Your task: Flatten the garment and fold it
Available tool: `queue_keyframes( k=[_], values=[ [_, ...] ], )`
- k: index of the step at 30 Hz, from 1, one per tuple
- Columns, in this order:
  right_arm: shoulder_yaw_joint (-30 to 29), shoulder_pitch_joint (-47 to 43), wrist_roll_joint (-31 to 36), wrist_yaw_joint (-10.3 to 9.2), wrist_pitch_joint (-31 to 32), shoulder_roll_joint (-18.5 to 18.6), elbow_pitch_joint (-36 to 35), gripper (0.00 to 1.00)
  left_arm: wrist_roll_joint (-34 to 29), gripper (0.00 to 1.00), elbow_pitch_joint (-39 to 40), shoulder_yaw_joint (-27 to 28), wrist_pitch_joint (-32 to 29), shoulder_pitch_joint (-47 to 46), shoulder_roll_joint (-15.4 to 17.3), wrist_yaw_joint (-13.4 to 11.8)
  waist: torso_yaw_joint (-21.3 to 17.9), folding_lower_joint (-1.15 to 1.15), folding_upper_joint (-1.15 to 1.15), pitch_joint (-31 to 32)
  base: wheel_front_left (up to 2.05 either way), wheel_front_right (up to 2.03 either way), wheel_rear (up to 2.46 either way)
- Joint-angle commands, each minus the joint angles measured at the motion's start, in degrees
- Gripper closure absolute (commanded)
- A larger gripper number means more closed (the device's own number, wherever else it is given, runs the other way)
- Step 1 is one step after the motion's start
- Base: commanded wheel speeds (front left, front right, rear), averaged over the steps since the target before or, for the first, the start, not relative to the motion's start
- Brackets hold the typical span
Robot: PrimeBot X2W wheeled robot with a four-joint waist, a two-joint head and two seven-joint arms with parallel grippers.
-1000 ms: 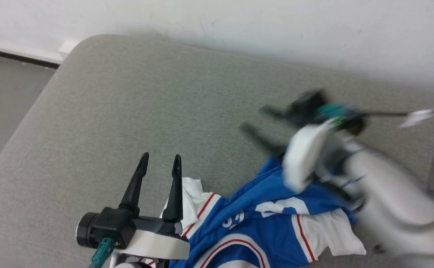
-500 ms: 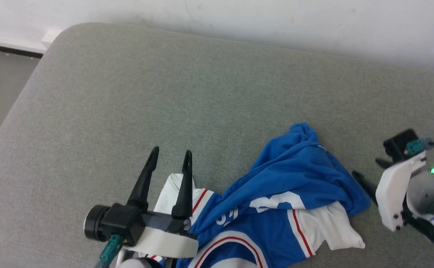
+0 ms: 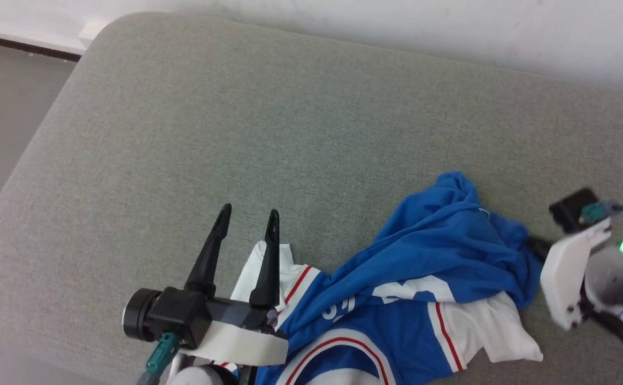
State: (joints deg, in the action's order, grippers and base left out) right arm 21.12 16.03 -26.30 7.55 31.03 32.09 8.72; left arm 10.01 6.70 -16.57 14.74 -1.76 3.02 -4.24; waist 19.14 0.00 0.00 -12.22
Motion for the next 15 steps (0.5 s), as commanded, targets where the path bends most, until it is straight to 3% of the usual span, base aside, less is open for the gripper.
queue_keyframes(
  k=[1,8,11,15],
  values=[
    [-0.83,2.2,0.72,-0.06,-0.45,0.65,-0.82,1.0,0.12,0.0,0.4,0.0,0.26,-0.92,-0.14,-0.56,0.0,0.0,0.0,-0.38,0.0,0.0,0.0],
    [-2.02,20.38,4.69,-0.06,-0.37,6.22,-6.89,1.0,0.49,0.0,2.64,-1.41,0.26,-2.63,-0.14,-2.0,0.69,0.0,0.0,-4.5,0.0,0.0,0.0],
    [1.12,30.9,6.01,-0.06,1.47,8.26,-7.81,1.0,0.79,0.0,3.79,-2.6,0.26,-3.97,-0.14,-2.64,1.54,0.0,0.0,-7.28,0.0,0.0,0.0],
    [6.65,44.26,8.01,-0.06,1.44,9.42,-3.9,1.0,1.76,0.0,4.29,-4.85,0.26,-6.42,-0.14,-3.37,3.53,0.0,0.0,-10.92,0.0,0.0,0.0]
  ],
)
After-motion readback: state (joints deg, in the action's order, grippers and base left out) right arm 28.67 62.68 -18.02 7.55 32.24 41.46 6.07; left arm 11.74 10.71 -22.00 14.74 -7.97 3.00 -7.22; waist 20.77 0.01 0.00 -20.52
